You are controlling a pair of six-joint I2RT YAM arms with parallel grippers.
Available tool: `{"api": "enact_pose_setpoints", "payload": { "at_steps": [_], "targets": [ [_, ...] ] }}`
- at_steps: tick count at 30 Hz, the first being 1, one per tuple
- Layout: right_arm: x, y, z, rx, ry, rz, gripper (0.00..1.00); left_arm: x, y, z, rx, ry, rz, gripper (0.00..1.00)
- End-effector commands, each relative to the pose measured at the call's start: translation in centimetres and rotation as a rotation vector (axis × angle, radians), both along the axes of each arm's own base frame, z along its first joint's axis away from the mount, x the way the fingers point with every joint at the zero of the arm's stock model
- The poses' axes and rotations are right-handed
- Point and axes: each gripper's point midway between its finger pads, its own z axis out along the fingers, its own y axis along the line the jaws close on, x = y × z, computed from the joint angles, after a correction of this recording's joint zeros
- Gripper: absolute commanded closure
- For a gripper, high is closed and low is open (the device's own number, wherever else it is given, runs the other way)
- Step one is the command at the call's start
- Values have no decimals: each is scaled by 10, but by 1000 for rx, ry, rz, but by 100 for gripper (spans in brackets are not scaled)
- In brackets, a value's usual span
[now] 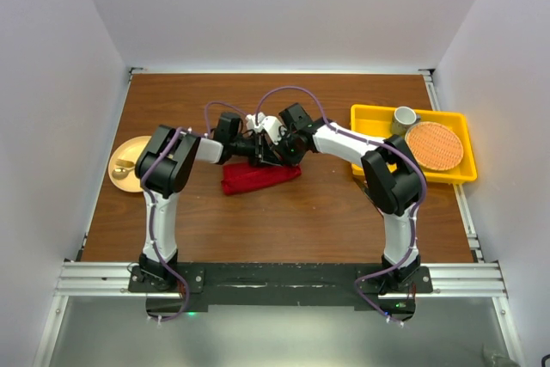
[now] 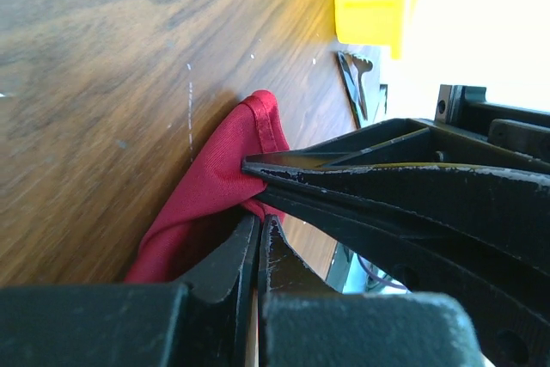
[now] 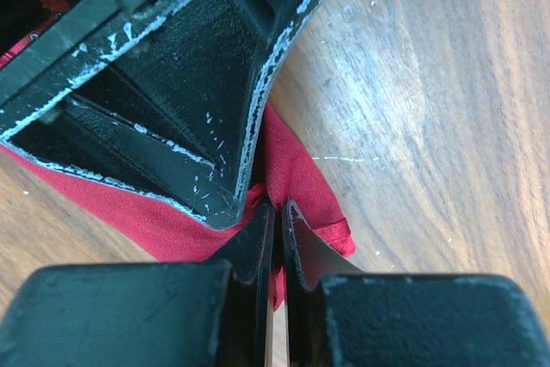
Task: Fold the napkin into a case and place the utensils inside
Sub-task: Stuff the top corner of the smaller-rectangle-folded napkin into the folded napkin.
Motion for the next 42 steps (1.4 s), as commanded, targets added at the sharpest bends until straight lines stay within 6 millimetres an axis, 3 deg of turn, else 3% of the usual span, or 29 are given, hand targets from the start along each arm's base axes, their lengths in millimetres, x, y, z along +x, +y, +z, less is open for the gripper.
{"api": "enact_pose_setpoints", "payload": {
  "at_steps": [1,5,8,9,12,15,18,25,31,42],
  "targets": [
    [2,-1,12,13,-41,9,100,23,1,11,-15,-39,45,100],
    [1,-5,2,-8,-45,21,100,36,17,-9,35,-32,91,100],
    [3,-8,-6,-27,-46,19,100,36,23,-9,45,-41,68,100],
    [2,-8,-9,-32,-43,21,100,34,23,-7,40,-47,51,98],
    [2,-10,-17,-49,-37,21,100,27,27,3,36,-73,14,76],
    [1,-13,-21,-56,-34,21,100,19,32,9,42,-77,-1,64],
    [1,-13,-22,-55,-36,24,100,15,37,10,63,-83,-5,58],
    [-1,-13,-23,-54,-35,25,100,3,46,-1,114,-68,-32,58],
    [-1,-10,-22,-41,-32,33,100,-2,29,3,105,-90,-78,59],
    [0,-7,-20,-33,-30,49,100,9,21,-1,136,-62,-66,73]
  ]
}}
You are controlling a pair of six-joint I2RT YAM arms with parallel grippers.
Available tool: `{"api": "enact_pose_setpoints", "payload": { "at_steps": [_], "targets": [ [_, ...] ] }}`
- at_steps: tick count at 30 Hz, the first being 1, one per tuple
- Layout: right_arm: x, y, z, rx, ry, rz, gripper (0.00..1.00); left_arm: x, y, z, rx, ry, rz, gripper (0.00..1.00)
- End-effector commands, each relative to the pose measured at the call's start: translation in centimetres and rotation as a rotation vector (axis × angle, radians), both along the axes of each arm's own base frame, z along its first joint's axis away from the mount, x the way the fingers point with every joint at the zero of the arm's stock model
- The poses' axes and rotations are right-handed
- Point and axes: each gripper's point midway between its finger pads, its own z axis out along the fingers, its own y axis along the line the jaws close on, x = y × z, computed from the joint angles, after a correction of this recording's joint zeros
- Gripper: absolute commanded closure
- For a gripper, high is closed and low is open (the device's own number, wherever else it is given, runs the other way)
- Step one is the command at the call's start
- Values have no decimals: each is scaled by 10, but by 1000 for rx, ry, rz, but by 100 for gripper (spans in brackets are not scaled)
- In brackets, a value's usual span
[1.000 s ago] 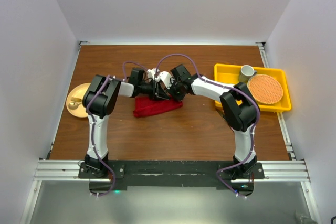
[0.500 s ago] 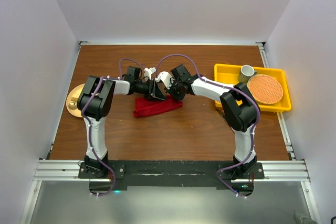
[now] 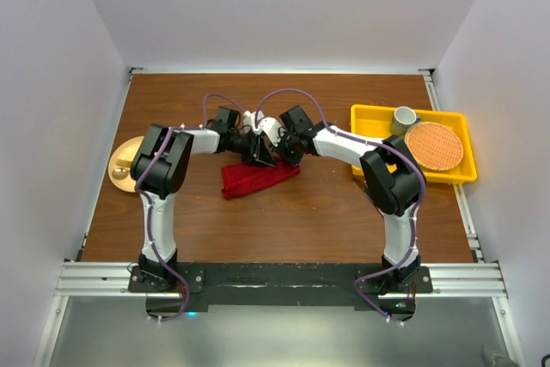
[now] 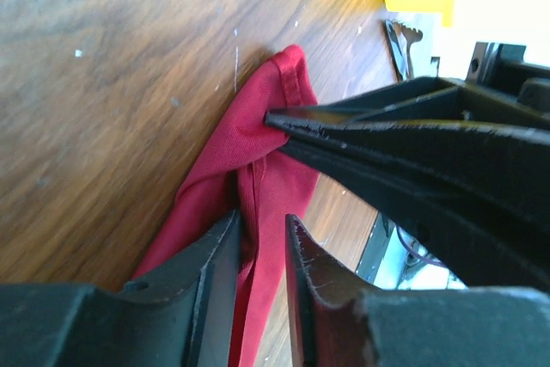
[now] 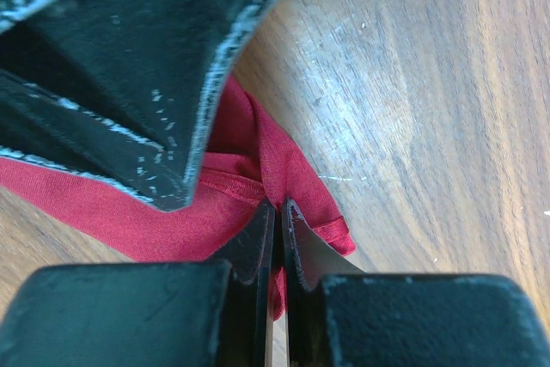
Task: Fold the napkin into a case and place the utensils inside
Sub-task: Stuff the top corner of the smaller-rectangle-folded napkin into the folded napkin.
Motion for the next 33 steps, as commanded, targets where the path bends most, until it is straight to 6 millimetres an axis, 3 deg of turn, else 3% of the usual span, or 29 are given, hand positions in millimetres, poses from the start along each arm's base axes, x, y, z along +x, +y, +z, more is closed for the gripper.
{"api": "enact_pose_setpoints", "payload": {
  "at_steps": [1,2,3,7,10,13,17,22,26,27,28,33],
  "targets": [
    [-9,-8,-13,-39,33,18,100,10,-4,7,0,-24,-1,79],
    [-9,-9,-12,-38,32,20,100,10,-4,9,-7,-28,-4,92],
    [-9,-8,-12,-37,31,27,100,12,-5,12,-16,-32,-1,98],
    [-10,-8,-12,-33,33,34,100,23,-11,33,-65,-95,8,100],
    [-9,-6,-11,-26,33,32,100,30,-14,36,-74,-105,11,100],
    [-10,-5,-10,-24,34,38,100,37,-15,30,-71,-116,12,100],
    [-8,-2,-4,-12,36,38,100,36,-10,1,-23,-76,20,100],
    [-1,6,17,14,31,9,100,20,5,-32,62,2,22,100],
    [6,7,36,24,15,-33,86,9,15,-49,109,37,22,100],
    [7,7,42,28,5,-35,78,8,15,-51,113,42,22,100],
    [8,5,44,21,-4,-44,78,5,16,-52,110,46,14,100],
    [13,-1,47,-3,-36,-56,91,3,18,-56,117,55,9,100]
  ]
}}
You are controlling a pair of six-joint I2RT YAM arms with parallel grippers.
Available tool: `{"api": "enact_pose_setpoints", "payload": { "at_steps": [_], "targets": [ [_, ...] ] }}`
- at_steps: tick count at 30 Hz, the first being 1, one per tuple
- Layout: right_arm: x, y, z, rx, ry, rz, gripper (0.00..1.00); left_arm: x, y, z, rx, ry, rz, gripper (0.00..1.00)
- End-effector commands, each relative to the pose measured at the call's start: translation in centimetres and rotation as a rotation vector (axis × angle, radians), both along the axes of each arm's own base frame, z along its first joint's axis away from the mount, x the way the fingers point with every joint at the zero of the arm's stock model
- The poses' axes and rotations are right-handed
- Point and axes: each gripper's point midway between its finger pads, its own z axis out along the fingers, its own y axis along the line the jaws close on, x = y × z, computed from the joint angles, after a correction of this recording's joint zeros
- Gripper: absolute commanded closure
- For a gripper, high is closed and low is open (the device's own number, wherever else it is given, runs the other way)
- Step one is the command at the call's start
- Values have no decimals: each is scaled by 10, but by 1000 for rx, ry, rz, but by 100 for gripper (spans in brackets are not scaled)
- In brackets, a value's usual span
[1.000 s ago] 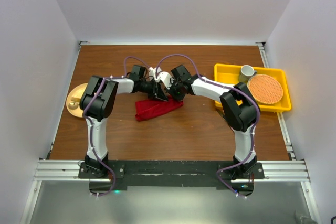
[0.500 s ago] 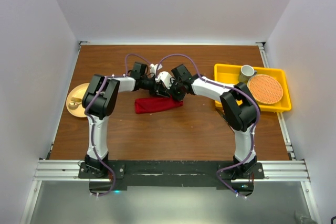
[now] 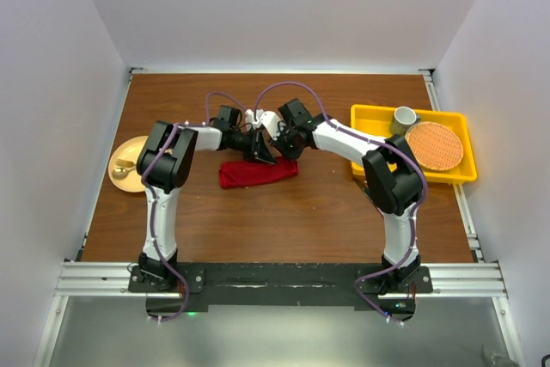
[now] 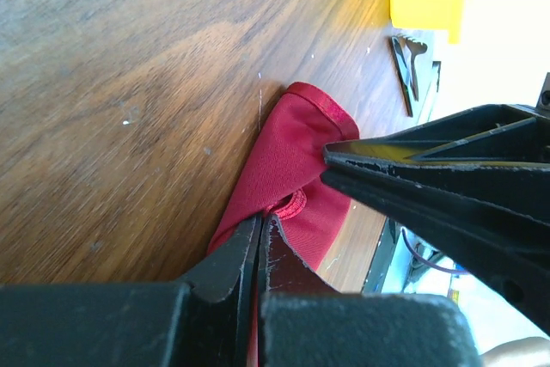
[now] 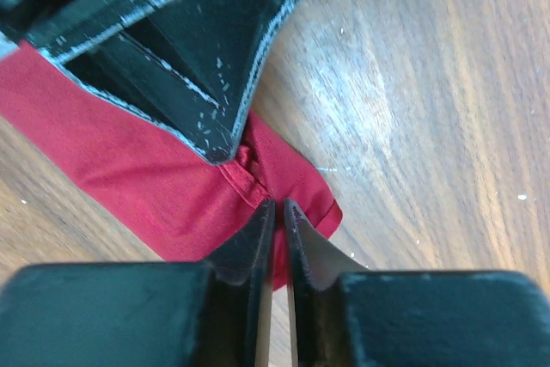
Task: Fold the napkin into a case and place the utensils inside
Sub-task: Stuff the top corner of the smaller-rectangle-folded napkin into the folded napkin, then smooth out the smaller rectangle-folded napkin at the center of the board.
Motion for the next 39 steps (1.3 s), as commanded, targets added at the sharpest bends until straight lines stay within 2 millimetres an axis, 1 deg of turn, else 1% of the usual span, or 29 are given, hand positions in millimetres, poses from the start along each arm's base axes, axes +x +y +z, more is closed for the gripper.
{"api": "enact_pose_setpoints", "payload": {
  "at_steps": [1,3,4,7,8,11,13,15,17,19,23,29,30,32,37,39],
  "targets": [
    [9,-4,23,-13,-53,-28,92,-14,20,-42,119,66,17,100],
    [10,-5,23,-28,-50,-21,89,-15,20,-42,121,65,14,100],
    [10,-5,22,-32,-49,-21,84,-13,21,-42,122,63,16,100],
    [9,-6,24,-31,-45,-17,78,-14,22,-43,126,65,14,100],
    [7,-6,26,-28,-44,-17,71,-14,22,-44,128,68,15,100],
    [5,-5,34,-6,-49,-21,62,-13,22,-43,125,64,15,100],
    [4,-2,38,10,-46,-19,61,-14,22,-42,124,62,15,100],
    [1,1,37,22,-30,-7,60,-13,22,-43,125,63,18,100],
    [-2,1,32,13,-22,10,58,-14,22,-44,124,64,19,100],
    [-2,0,23,-1,-30,18,54,-14,22,-45,123,68,20,100],
    [2,0,9,-28,-49,36,53,-13,21,-45,122,68,22,100],
    [6,-1,-9,-66,-71,53,59,-12,22,-44,123,66,24,100],
    [7,-3,-11,-73,-78,47,62,-12,21,-44,119,66,21,100],
    [9,-4,-14,-81,-87,38,71,-13,21,-44,120,69,22,100],
    [9,-3,-19,-76,-104,24,80,-11,22,-44,118,70,24,100],
    [10,-3,-18,-81,-116,14,93,-9,22,-44,117,67,26,100]
  ]
}}
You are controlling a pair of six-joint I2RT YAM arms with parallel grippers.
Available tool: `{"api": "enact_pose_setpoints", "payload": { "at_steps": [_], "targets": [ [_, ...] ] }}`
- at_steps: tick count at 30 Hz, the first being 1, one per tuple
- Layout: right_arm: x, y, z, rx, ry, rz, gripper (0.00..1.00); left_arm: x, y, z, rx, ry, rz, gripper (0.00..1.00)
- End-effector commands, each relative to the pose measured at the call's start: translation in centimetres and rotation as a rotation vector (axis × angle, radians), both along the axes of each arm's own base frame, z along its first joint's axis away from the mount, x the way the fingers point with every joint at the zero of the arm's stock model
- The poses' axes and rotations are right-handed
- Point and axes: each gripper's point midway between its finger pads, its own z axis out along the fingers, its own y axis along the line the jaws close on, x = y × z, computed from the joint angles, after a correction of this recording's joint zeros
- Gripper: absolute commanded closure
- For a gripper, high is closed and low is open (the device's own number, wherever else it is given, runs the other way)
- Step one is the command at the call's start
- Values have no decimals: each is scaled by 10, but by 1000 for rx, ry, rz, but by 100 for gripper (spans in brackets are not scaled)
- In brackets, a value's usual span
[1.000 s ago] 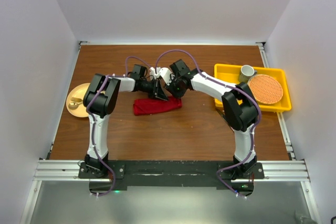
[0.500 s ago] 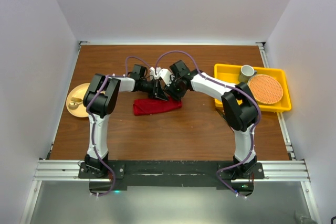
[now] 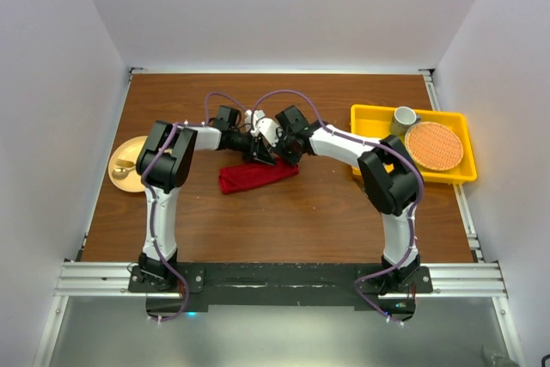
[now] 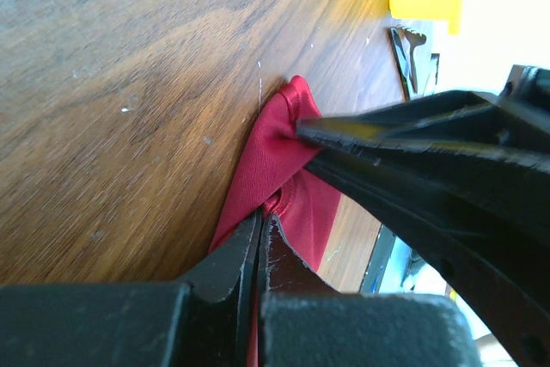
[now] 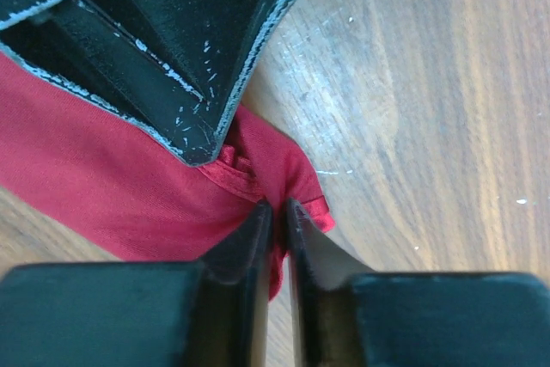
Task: Fold the napkin into a case and place the utensils inside
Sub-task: Smooth out the smaller rectangle-folded napkin at the center of the board.
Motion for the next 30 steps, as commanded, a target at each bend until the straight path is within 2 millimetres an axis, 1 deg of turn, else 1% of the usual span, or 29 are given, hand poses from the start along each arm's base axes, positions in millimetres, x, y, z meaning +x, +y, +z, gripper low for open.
{"api": "enact_pose_setpoints", "payload": {
  "at_steps": [1,2,5,6,8,9,10,11,12,15,19,21,23,24,25,27,30],
  "targets": [
    [10,1,-2,-5,-63,-25,98,-6,20,-44,124,63,42,100],
    [10,2,2,-2,-72,-28,100,-6,20,-44,126,64,42,100],
    [12,2,8,-6,-111,-33,100,-6,21,-45,127,72,46,100],
    [12,4,14,0,-131,-31,100,-7,22,-46,130,73,46,100],
    [13,4,16,-12,-162,-38,100,-8,22,-47,131,76,45,100],
    [13,3,17,-21,-165,-39,77,-7,22,-46,130,74,47,100],
    [12,3,19,-18,-161,-49,65,-7,23,-46,132,74,47,100],
    [12,4,23,-6,-155,-56,57,-7,23,-48,133,76,48,100],
    [11,6,35,20,-163,-70,51,-6,25,-48,134,74,52,100],
    [7,13,56,78,-146,-77,50,-8,24,-51,131,85,51,100],
    [-1,18,68,124,-101,-58,50,-9,25,-52,135,84,50,100],
    [-5,20,69,139,-69,-32,50,-10,26,-52,136,86,50,100],
    [-11,24,61,140,-33,4,51,-11,26,-52,135,87,49,100],
    [-10,24,58,140,-27,11,51,-10,26,-52,133,85,47,100],
    [-11,25,51,132,-11,22,51,-10,27,-52,133,85,48,100],
    [-7,27,48,129,-8,33,52,-11,27,-51,133,87,48,100],
    [-4,27,36,100,-5,62,55,-11,28,-51,132,88,48,100]
  ]
}}
